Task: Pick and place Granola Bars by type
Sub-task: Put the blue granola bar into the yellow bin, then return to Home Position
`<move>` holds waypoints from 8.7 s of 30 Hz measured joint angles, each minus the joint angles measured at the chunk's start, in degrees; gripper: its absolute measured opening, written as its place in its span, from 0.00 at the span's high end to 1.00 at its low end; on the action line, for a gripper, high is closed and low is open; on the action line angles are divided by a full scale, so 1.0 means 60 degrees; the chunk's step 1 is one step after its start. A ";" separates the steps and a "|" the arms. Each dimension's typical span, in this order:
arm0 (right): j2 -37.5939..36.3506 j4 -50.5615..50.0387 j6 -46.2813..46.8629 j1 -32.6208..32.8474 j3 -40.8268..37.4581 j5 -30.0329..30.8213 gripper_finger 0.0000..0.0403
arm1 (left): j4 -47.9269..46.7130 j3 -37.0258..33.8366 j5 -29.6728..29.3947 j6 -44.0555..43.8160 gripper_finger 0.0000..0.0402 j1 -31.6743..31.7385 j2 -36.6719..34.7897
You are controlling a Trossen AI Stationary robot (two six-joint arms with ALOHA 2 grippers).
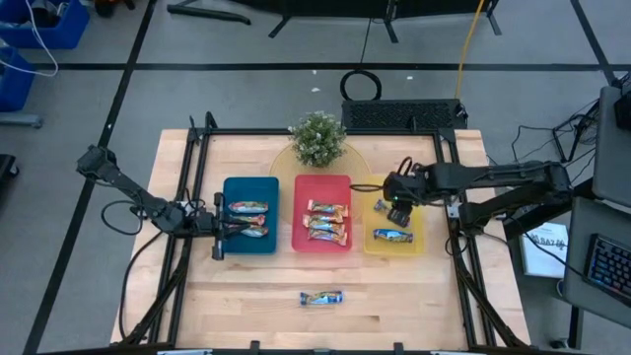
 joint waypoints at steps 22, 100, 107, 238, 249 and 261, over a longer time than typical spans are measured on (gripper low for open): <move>0.6854 0.4693 -0.0520 0.5284 0.5372 -0.1719 0.39 | -0.0098 0.0000 0.0015 -0.0326 0.91 -0.0004 -0.0002; 0.0819 0.4531 -0.3358 0.0280 -0.3413 -0.1274 0.91 | -0.0211 0.0000 0.0015 0.0137 0.91 0.0000 0.0002; 0.0285 0.4405 -0.2826 0.0280 -0.3413 -0.1456 0.77 | -0.0186 0.0000 0.0015 -0.0056 0.91 0.0000 0.0002; -1.1273 1.2309 -0.4556 -0.0343 -0.9927 -0.4447 1.00 | -0.4392 -0.0007 0.7023 -0.0778 0.91 0.5614 -0.4250; -1.1273 1.2309 -0.4522 -0.0343 -0.9927 -0.4449 1.00 | -0.4309 -0.0007 0.7020 -0.0945 0.91 0.5614 -0.4249; -1.1273 1.2309 -0.4522 -0.0343 -0.9927 -0.4450 1.00 | -0.4306 -0.0007 0.7016 -0.0960 0.89 0.5614 -0.4249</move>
